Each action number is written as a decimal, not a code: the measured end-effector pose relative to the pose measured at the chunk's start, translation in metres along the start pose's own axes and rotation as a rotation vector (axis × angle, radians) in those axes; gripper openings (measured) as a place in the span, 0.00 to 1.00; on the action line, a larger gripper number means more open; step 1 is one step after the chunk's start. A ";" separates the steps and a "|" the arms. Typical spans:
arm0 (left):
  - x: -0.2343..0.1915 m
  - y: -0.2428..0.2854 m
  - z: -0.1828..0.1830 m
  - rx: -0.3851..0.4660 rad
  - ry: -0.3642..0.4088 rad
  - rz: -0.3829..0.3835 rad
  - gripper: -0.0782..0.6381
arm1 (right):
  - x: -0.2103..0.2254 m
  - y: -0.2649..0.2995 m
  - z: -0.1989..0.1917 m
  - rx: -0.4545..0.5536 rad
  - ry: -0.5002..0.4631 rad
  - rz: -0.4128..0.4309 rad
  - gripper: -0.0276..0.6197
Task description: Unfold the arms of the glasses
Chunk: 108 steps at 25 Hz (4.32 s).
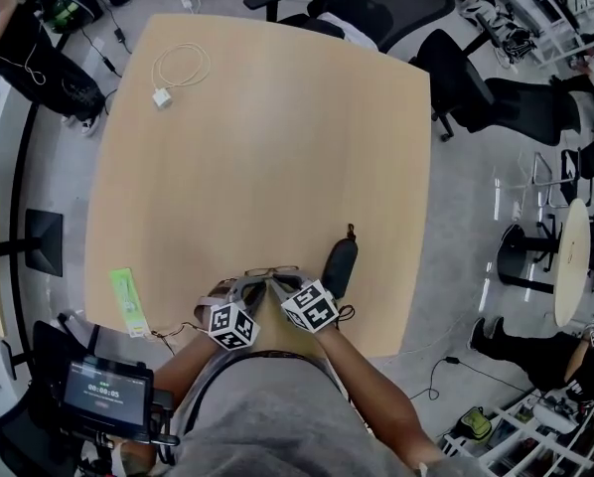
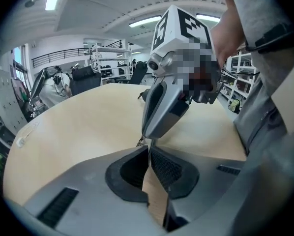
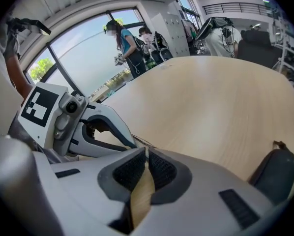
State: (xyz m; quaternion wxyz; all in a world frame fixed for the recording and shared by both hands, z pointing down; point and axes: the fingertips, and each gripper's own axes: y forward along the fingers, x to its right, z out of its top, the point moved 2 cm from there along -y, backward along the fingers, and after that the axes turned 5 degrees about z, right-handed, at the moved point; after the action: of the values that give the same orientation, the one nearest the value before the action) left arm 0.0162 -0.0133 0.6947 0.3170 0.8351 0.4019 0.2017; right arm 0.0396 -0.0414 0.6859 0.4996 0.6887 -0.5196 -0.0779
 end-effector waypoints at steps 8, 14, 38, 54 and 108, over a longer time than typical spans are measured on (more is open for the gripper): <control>-0.006 0.005 -0.008 -0.006 0.015 0.007 0.13 | 0.006 0.016 0.003 -0.016 -0.001 -0.023 0.05; -0.002 0.005 -0.008 -0.005 0.004 -0.028 0.13 | 0.011 0.021 -0.002 -0.035 0.028 -0.031 0.05; -0.006 -0.004 -0.025 0.007 0.044 -0.015 0.13 | 0.007 0.013 -0.011 0.022 0.069 -0.068 0.05; -0.005 -0.001 -0.024 0.018 0.032 -0.049 0.13 | -0.008 0.023 -0.024 -0.022 0.079 -0.017 0.05; -0.030 0.002 -0.030 0.033 0.160 -0.048 0.13 | -0.020 0.045 -0.010 -0.020 0.045 0.091 0.05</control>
State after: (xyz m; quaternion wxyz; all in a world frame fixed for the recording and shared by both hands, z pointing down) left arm -0.0183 -0.0276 0.7148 0.2749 0.8115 0.4489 0.2538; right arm 0.0082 -0.0174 0.7175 0.5213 0.6609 -0.5381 -0.0449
